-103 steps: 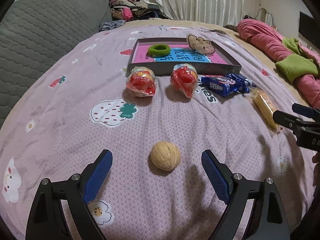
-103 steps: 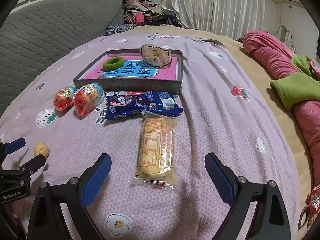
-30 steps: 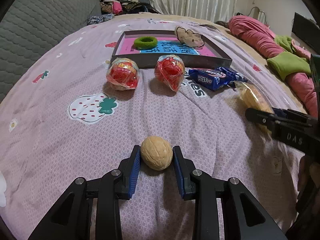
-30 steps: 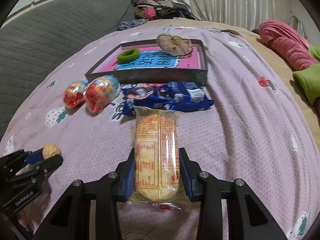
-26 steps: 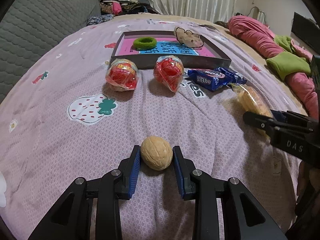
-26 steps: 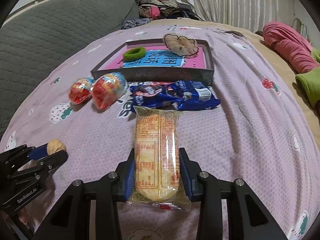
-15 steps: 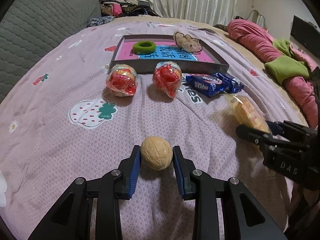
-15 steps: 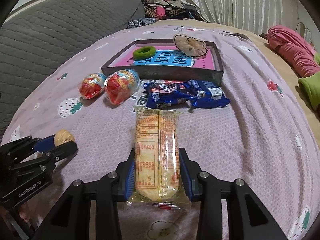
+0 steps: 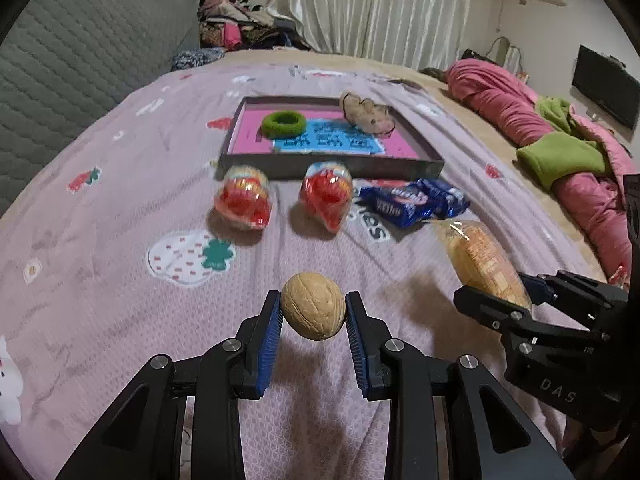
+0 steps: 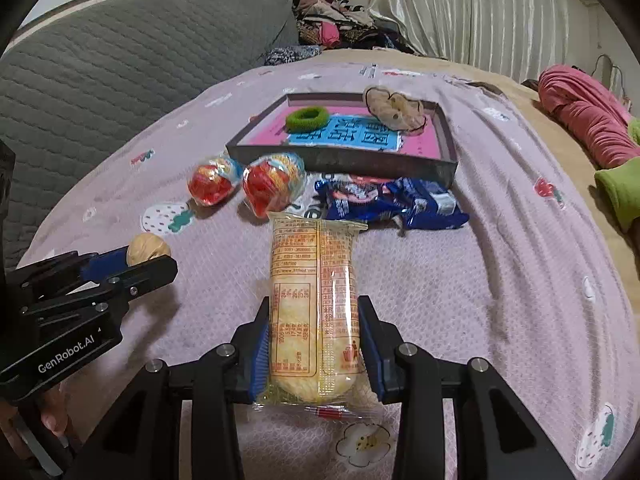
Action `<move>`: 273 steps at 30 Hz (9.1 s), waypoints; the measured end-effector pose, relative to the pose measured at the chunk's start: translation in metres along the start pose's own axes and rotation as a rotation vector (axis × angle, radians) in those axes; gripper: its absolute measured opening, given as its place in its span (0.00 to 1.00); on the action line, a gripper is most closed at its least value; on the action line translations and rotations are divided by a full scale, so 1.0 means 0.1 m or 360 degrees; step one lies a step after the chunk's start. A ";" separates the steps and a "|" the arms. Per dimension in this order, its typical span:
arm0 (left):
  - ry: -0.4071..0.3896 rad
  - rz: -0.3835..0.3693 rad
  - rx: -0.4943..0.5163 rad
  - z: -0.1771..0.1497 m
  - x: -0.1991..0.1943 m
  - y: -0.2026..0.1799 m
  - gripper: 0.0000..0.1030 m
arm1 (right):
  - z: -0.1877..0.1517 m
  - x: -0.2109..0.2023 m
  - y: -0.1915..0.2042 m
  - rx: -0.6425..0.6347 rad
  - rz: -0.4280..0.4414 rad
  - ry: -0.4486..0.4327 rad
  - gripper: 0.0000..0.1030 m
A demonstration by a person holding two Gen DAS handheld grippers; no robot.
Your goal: Organize objects
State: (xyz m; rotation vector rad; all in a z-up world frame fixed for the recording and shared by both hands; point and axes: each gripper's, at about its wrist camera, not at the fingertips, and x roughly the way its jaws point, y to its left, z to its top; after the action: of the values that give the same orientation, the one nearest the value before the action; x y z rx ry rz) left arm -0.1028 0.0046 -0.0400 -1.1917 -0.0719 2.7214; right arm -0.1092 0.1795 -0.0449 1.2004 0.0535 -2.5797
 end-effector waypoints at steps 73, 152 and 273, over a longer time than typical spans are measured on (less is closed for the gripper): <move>-0.0372 0.0035 0.0033 2.04 0.89 0.18 0.32 | 1.82 0.16 -0.76 -0.0030 -0.0077 -0.0529 0.39; 0.0198 -0.0015 0.0035 1.84 2.29 0.37 0.32 | 1.72 1.76 -0.94 -0.0045 -0.0141 0.0019 0.39; -0.0217 0.0089 -0.0008 0.97 -0.70 0.40 0.79 | 1.03 -1.20 -0.08 -0.0130 -0.0178 -0.0495 0.90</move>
State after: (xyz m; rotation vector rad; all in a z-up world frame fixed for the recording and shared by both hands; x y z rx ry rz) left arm -0.1332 -0.0442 0.0724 -1.0228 -0.0635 2.8497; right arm -0.1153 0.2012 0.1116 0.7773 0.1616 -2.8003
